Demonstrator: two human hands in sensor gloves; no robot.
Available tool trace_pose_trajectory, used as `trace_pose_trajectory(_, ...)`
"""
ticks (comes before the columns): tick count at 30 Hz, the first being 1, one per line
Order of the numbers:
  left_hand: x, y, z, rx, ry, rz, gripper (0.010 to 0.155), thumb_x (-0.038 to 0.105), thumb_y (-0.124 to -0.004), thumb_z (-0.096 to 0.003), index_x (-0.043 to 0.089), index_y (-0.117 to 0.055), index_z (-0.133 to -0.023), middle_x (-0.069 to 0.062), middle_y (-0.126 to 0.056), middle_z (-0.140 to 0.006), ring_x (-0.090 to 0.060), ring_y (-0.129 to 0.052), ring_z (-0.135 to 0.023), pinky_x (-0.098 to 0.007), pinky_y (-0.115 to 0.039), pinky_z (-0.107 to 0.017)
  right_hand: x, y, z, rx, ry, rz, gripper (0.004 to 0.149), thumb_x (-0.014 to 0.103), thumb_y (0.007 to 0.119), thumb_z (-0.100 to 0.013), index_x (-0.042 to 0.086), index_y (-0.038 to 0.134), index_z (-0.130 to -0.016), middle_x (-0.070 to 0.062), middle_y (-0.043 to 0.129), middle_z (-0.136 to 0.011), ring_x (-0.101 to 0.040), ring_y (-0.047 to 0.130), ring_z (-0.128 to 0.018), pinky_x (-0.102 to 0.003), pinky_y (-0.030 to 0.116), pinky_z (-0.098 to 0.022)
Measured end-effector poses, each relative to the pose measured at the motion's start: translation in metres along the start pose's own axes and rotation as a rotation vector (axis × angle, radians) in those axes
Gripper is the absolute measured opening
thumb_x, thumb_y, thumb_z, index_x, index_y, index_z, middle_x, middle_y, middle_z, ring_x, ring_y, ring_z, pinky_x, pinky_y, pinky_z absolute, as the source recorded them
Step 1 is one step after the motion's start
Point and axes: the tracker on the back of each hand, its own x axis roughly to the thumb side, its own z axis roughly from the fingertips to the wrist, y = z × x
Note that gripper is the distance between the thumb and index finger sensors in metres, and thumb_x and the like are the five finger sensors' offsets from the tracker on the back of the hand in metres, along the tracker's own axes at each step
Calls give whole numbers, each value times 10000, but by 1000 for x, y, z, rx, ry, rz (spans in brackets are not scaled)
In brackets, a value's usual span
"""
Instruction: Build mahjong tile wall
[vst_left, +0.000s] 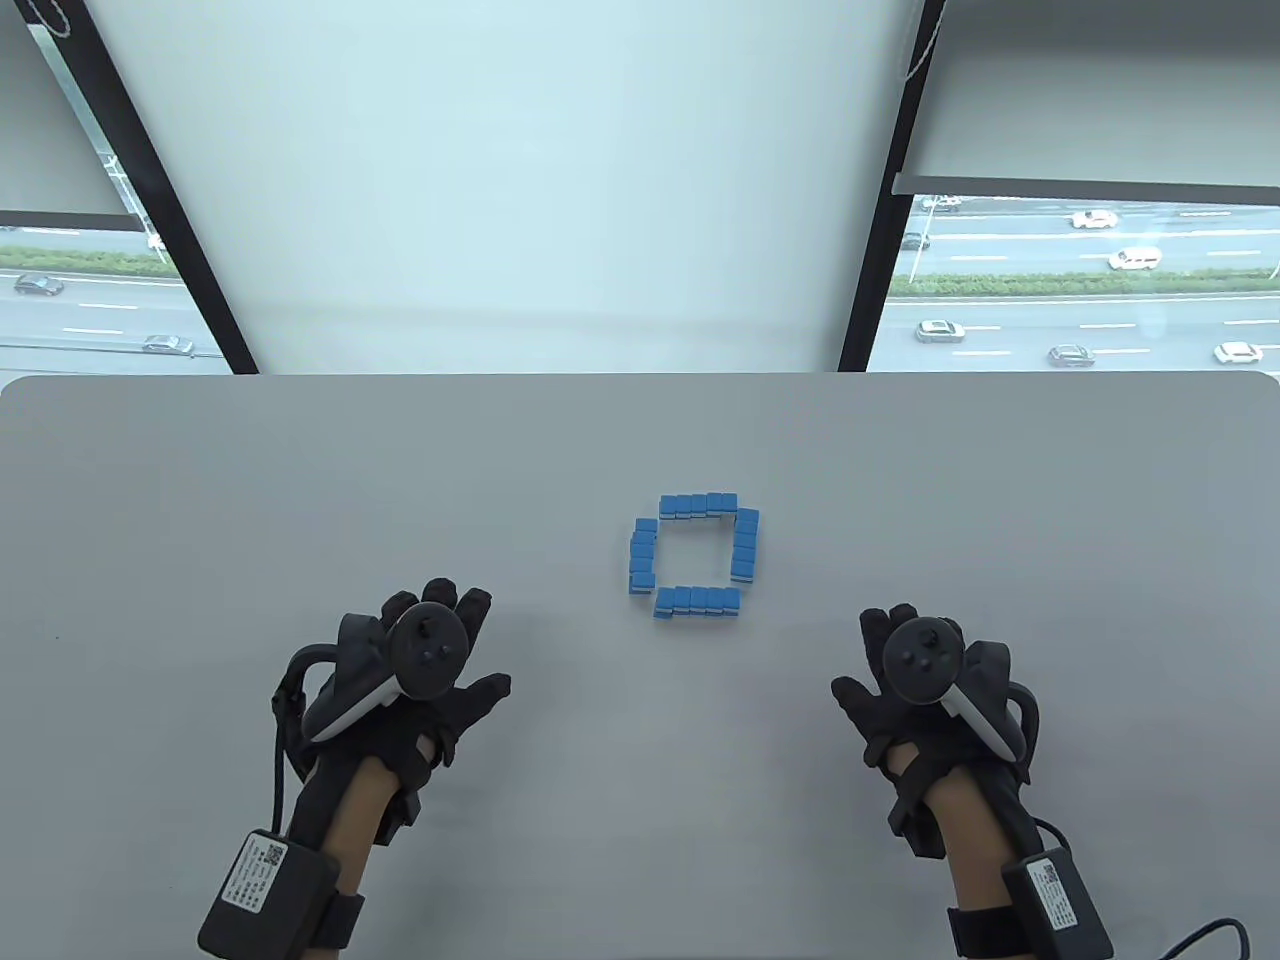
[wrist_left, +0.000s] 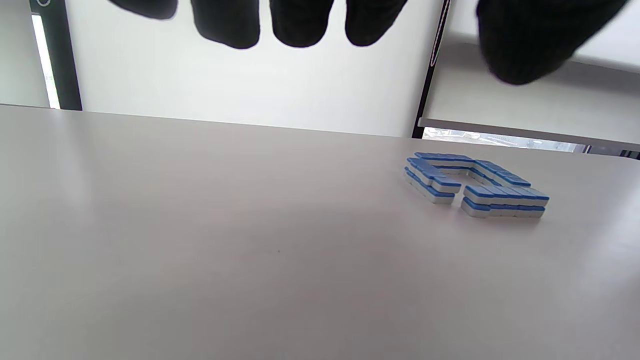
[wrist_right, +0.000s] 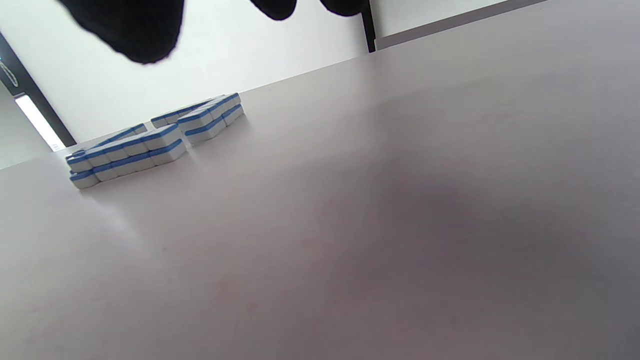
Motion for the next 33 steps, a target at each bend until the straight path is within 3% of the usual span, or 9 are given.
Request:
trace_pose_trajectory(6,-4,-28,-1,95,-7,55,868,708,-696,-383,353,-387,-1112,-40,-334,-1204,-425,-371,-1100,-712,-402,-729,1,2,-1,-7,8,35,791,614,688,-415,333,313,-1052,2,237,-1140,-461,193,-1009,-666,130,-642)
trace_pose_trajectory(10,-15,-40,-7,0,27,29,917,728,-674,-382,351,-266,-1112,-42,-208,-1200,-434,-241,-1097,-721,-317,-726,1,4,-3,-15,21,71,798,627,678,-412,347,288,-1050,11,209,-1139,-454,165,-1009,-665,121,-642)
trace_pose_trajectory(14,-29,-45,-9,-9,55,65,923,728,-677,-381,351,-255,-1110,-44,-188,-1196,-445,-220,-1089,-732,-293,-713,0,6,-6,-15,30,91,807,645,667,-406,363,265,-1047,22,182,-1137,-444,131,-1008,-665,110,-642)
trace_pose_trajectory(33,-39,-55,-5,-13,87,81,902,714,-684,-384,346,-300,-1112,-50,-221,-1196,-458,-259,-1082,-736,-297,-705,-4,9,-8,-8,51,100,818,669,651,-401,382,230,-1041,26,142,-1134,-444,103,-1003,-671,96,-636)
